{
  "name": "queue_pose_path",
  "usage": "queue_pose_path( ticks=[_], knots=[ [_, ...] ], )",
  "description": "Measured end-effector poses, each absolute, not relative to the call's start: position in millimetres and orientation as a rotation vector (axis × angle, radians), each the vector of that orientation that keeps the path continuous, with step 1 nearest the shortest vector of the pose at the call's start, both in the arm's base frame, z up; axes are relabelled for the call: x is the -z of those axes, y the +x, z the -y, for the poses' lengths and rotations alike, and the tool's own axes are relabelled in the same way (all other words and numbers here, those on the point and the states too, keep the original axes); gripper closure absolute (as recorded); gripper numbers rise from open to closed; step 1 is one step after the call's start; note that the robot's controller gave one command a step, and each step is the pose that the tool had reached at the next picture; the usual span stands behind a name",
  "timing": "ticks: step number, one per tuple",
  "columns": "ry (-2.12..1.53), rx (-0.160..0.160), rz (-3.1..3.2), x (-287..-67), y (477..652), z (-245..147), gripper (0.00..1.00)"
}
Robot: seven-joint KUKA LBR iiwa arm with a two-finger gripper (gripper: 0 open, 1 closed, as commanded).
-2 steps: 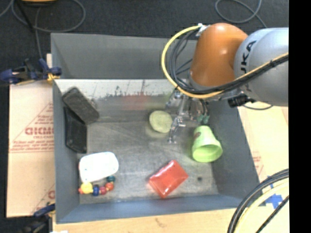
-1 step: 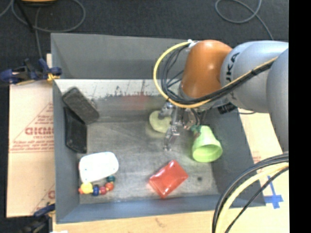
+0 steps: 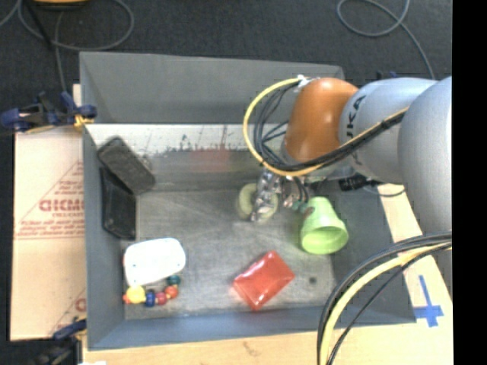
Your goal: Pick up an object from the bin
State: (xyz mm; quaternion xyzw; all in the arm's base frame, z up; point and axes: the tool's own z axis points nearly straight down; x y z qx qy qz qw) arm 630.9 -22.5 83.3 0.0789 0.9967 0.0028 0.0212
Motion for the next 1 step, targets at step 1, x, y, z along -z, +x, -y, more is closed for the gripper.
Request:
queue_pose_path(
  ticks=[1],
  knots=[
    [0.244, -0.009, -3.090, -83.3, 630.9, 22.5, 1.00]
  ],
)
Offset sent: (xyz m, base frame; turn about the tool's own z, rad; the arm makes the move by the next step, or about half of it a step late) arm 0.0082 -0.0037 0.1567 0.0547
